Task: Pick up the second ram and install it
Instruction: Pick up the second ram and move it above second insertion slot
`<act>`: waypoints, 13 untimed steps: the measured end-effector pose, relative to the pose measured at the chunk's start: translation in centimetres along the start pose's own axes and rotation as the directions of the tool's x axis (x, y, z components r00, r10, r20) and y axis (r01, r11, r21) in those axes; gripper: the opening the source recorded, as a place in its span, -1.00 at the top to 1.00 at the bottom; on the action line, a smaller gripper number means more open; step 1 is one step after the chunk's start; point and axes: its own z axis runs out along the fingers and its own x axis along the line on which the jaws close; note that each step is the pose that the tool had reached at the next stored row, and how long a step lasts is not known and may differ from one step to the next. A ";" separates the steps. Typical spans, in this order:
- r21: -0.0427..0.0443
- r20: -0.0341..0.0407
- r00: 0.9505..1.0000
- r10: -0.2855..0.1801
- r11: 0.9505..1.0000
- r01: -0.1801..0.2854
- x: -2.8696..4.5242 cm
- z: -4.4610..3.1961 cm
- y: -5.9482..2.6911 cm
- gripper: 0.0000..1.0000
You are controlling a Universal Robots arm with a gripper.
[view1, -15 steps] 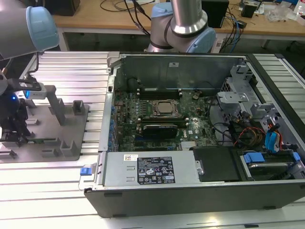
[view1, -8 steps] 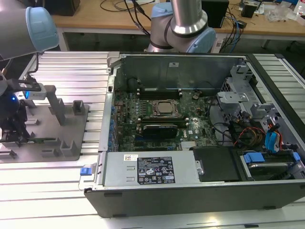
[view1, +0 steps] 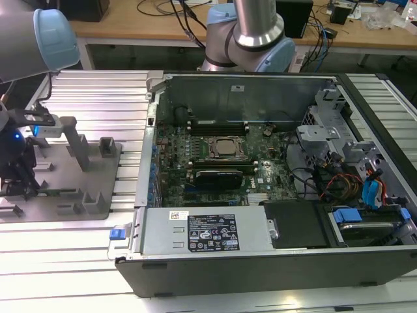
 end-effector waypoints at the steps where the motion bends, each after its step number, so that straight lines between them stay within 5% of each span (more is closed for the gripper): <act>1: 0.000 0.000 1.000 0.000 1.000 0.000 0.02 -0.01 -0.19 0.62; 8: -0.001 0.000 1.000 0.000 1.000 0.000 0.02 -0.02 -0.29 0.62; 13: -0.001 0.000 1.000 0.000 1.000 0.000 0.03 -0.02 -0.32 0.81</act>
